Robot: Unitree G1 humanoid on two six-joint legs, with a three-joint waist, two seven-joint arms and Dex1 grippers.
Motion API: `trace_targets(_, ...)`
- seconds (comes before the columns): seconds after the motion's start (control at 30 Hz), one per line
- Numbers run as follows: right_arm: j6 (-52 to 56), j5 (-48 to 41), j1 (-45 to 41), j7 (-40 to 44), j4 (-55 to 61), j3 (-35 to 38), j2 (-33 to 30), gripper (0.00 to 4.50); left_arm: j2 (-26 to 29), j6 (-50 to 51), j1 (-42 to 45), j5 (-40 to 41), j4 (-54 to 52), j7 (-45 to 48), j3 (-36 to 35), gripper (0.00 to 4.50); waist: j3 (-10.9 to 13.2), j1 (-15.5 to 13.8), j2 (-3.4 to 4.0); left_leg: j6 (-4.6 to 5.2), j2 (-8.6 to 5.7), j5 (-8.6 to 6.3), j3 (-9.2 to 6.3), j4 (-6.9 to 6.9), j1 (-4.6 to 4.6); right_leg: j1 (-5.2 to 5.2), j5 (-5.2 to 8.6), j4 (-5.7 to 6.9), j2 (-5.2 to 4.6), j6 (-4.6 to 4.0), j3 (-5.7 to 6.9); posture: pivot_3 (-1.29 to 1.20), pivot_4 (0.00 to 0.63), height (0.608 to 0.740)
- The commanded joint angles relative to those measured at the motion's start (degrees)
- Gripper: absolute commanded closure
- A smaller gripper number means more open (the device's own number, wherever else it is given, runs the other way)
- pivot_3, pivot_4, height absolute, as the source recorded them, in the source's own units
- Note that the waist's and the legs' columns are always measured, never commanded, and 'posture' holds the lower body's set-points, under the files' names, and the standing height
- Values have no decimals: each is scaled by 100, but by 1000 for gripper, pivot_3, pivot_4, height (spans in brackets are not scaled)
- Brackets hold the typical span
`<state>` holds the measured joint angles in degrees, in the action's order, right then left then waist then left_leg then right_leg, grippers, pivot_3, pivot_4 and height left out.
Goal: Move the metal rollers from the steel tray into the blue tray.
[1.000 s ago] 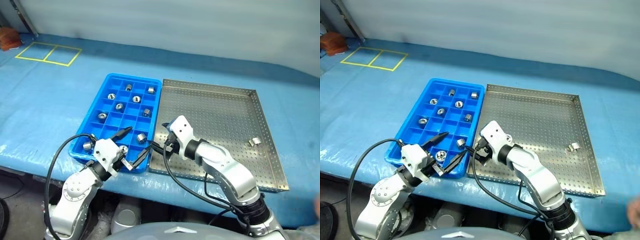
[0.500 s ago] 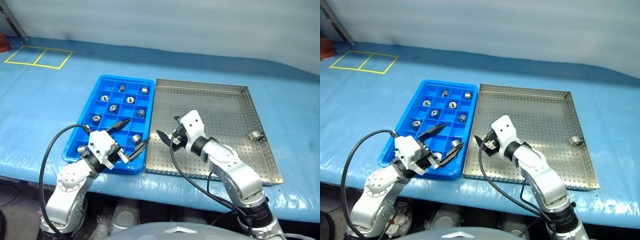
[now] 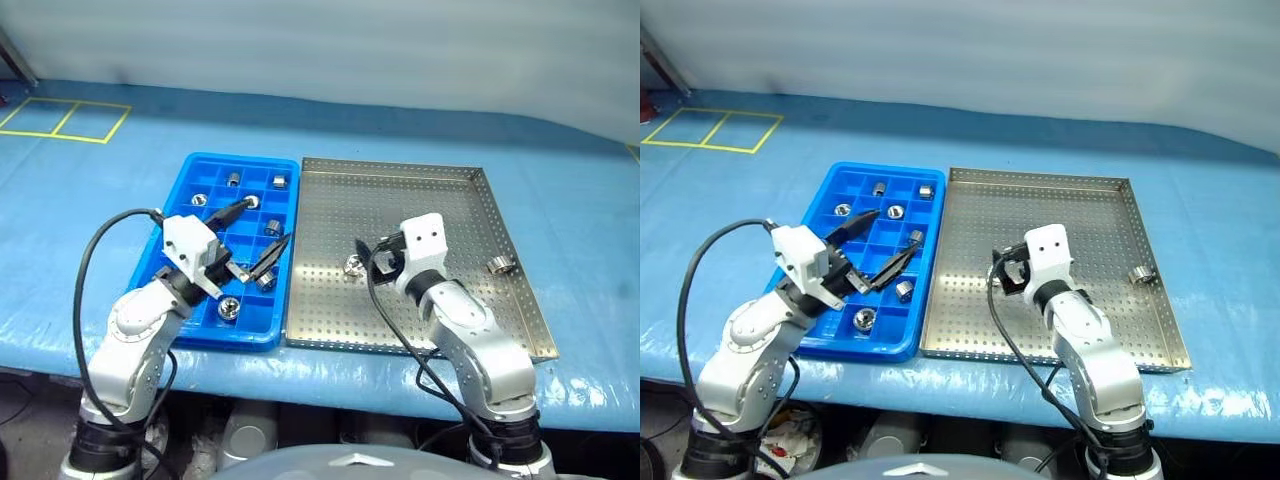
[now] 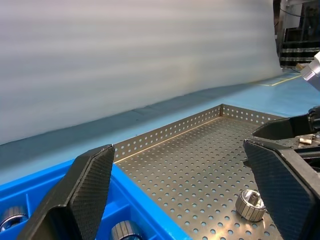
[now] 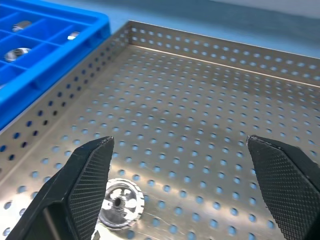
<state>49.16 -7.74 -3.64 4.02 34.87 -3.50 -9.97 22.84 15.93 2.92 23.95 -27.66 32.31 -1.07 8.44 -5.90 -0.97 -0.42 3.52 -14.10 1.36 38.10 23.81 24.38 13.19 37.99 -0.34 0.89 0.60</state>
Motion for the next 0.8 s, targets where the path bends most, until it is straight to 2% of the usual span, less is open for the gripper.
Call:
trace_targets(0.03, 14, 64, 186, -222, 410, 189, 147, 10, -140, -1, 432, -99, 204, 58, 356, 0, 0, 61, 0, 0, 0, 0, 0, 0, 0, 0, 0, 0, 0, 0, 0, 132, 150, 740)
trace_targets(0.13, 43, 117, 376, -333, 553, 172, 251, 10, -234, 53, 745, -180, 474, 124, 610, 0, 0, 168, 1, 0, 1, 0, 0, -1, -2, 0, -1, 1, 4, 1, -5, 120, 150, 740)
trace_targets(0.3, 95, 158, 592, -477, 757, 177, 379, 10, -329, 970, 1433, -653, 940, -221, 1245, 0, 0, 346, 1, 1, 0, 1, 4, 1, -11, -1, -4, 8, 7, 5, -16, 83, 150, 740)
trace_targets(0.4, 115, 179, 638, -521, 807, 196, 418, 10, -464, 1208, 1873, -434, 1374, 261, 1485, 0, 0, 408, 1, 3, -1, 2, 9, 2, -12, -2, -6, 9, 7, 10, -23, 63, 150, 740)
trace_targets(0.47, 122, 191, 656, -527, 833, 211, 426, 10, -446, 1331, 2180, -669, 1724, 399, 1733, 0, 0, 431, 1, 3, -2, 2, 12, 2, -13, 0, -7, 9, 7, 11, -27, 57, 150, 740)
trace_targets(0.6, 118, 209, 702, -565, 861, 259, 461, 10, -423, 1089, 2669, -1293, 2435, 650, 2313, 0, 0, 479, 1, 3, -3, 2, 15, -1, -16, 1, -7, 9, 10, 12, -33, 44, 150, 740)
trace_targets(0.8, 70, 255, 831, -622, 920, 172, 574, 10, -464, 978, 3044, -1830, 3167, 957, 2743, 0, 0, 525, 1, 4, -2, 2, 26, -5, -14, 9, -8, 9, 12, 12, -46, 13, 150, 740)
